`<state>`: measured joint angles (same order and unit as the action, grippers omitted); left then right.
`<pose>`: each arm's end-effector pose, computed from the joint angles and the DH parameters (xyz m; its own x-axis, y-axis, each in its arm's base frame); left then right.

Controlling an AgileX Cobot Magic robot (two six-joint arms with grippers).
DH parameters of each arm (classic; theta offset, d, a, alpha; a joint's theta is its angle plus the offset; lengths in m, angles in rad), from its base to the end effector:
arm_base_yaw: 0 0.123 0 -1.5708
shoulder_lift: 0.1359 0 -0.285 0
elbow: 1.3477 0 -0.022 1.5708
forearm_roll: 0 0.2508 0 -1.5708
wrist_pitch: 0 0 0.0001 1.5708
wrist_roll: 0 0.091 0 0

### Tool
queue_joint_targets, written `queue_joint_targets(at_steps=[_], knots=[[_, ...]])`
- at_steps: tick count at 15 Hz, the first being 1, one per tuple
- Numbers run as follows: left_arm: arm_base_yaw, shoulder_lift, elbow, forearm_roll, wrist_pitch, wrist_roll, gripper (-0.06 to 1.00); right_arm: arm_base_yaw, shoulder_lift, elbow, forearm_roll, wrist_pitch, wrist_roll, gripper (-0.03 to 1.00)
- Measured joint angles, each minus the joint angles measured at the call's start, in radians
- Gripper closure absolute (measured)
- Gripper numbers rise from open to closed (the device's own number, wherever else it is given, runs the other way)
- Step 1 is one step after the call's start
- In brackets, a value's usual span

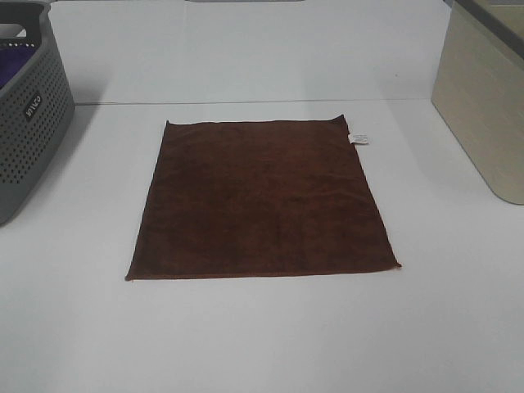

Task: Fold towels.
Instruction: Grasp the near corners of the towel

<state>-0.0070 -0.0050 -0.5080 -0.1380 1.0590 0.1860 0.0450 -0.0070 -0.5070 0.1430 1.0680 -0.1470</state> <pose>-0.0070 -0.0109 0.2802 -0.4226 0.1199 -0.8983 0.1656 0.9847 0.0535 -0.0080 0.0110 0.2793 -0.4322 -0.0966 -0.8966 -0.1904 0.9816 -0.0140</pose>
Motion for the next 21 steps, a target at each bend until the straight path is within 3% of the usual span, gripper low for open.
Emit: queue_joint_targets(at_steps=[21], knots=[[0.000, 0.000, 0.000, 0.000, 0.000, 0.000, 0.23, 0.000, 0.000, 0.000, 0.000, 0.000, 0.000, 0.23]])
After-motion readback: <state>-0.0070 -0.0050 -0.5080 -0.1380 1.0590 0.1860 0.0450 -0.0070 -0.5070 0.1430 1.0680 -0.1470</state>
